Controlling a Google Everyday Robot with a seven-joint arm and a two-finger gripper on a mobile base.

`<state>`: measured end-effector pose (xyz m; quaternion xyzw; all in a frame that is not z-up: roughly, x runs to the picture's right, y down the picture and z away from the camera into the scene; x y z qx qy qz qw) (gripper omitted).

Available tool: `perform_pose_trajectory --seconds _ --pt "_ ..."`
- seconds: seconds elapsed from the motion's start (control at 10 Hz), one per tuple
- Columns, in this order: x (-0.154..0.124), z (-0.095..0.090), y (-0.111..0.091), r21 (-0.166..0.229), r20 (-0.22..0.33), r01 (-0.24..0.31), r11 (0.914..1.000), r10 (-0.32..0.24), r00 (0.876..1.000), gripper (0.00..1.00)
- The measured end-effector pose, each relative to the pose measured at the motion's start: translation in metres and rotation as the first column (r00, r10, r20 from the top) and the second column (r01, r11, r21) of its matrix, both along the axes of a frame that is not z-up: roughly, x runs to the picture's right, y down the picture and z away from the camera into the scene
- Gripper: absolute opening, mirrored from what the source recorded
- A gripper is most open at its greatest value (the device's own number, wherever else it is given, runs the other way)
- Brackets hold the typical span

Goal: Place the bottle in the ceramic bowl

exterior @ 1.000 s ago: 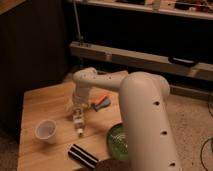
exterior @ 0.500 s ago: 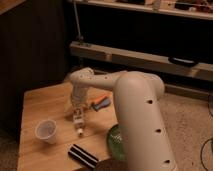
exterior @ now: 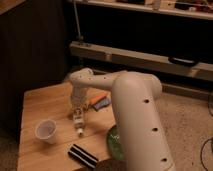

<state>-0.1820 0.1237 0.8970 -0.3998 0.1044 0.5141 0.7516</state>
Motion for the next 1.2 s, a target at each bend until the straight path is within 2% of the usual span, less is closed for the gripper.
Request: perform_pose_trajectory --seconds 0.4,0.5,0.8,1.0,1.2 --pt "0.004 -0.001 -0.001 -0.007 -0.007 0.0 1.0 0.0 1.0 0.09" --pt "0.004 -0.001 -0.001 -0.006 -0.006 0.0 1.0 0.0 1.0 0.03" --pt "0.014 0.001 0.003 -0.02 -0.025 -0.026 0.9995 0.025 0.999 0.02" --pt "0.017 0.001 0.004 -0.022 -0.03 -0.019 0.9996 0.019 0.999 0.02" --pt "0.027 -0.017 0.0 -0.003 -0.023 -0.009 1.0 0.009 1.0 0.02"
